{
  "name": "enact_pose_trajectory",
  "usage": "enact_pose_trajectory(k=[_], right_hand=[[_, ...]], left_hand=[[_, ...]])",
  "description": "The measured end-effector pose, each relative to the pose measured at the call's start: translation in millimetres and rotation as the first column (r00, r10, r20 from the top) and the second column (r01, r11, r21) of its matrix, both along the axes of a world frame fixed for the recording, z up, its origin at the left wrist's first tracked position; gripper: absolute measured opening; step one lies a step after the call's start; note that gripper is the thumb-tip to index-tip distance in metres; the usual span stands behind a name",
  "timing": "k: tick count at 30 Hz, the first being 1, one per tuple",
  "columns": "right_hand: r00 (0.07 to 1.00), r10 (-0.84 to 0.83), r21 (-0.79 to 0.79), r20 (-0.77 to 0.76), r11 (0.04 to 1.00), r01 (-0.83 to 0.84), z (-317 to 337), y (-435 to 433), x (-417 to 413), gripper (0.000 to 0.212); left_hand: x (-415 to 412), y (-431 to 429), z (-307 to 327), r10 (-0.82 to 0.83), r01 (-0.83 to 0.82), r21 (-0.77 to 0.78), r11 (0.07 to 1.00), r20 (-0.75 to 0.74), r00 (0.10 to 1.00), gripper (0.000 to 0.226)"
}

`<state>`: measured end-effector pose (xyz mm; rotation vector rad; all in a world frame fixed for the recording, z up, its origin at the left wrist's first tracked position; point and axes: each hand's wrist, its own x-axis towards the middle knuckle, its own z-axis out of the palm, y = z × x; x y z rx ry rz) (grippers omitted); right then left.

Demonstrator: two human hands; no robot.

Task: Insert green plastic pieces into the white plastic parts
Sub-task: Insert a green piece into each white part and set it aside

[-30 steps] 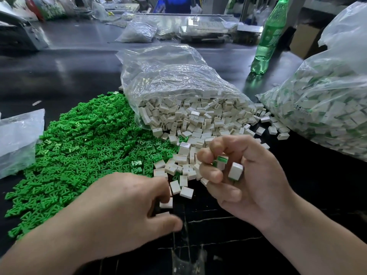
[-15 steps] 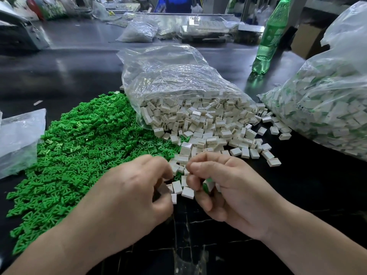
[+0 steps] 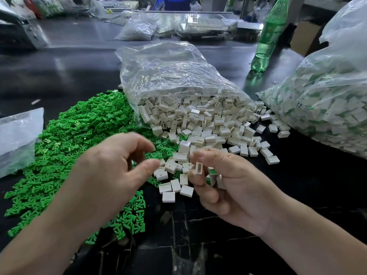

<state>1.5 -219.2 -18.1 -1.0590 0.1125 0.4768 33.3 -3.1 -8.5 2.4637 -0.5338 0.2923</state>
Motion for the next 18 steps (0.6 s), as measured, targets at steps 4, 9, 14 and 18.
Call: enact_pose_trajectory(k=[4, 9, 14, 18], right_hand=[[1.0, 0.0, 0.007, 0.002, 1.0, 0.0, -0.9, -0.6, -0.1, 0.02], [0.999, -0.032, -0.006, -0.04, 0.999, 0.032, -4.0, 0.1, 2.3, 0.022], [0.998, -0.04, 0.027, -0.039, 0.999, 0.041, -5.1, -2.6, 3.7, 0.017], [0.998, -0.058, 0.059, -0.025, 0.996, 0.06, -4.9, -4.0, 4.1, 0.022]], left_hand=[[7.3, 1.6, -13.2, 0.038, 0.03, 0.398, 0.917, -0.161, 0.986, 0.042], [7.8, -4.6, -14.7, 0.02, 0.034, 0.483, 0.875, -0.106, 0.994, 0.03], [11.0, -2.9, -15.6, 0.033, -0.01, 0.475, 0.88, -0.039, 0.999, 0.014], [8.9, -2.4, -16.8, 0.036, -0.007, 0.464, 0.886, -0.052, 0.998, 0.026]])
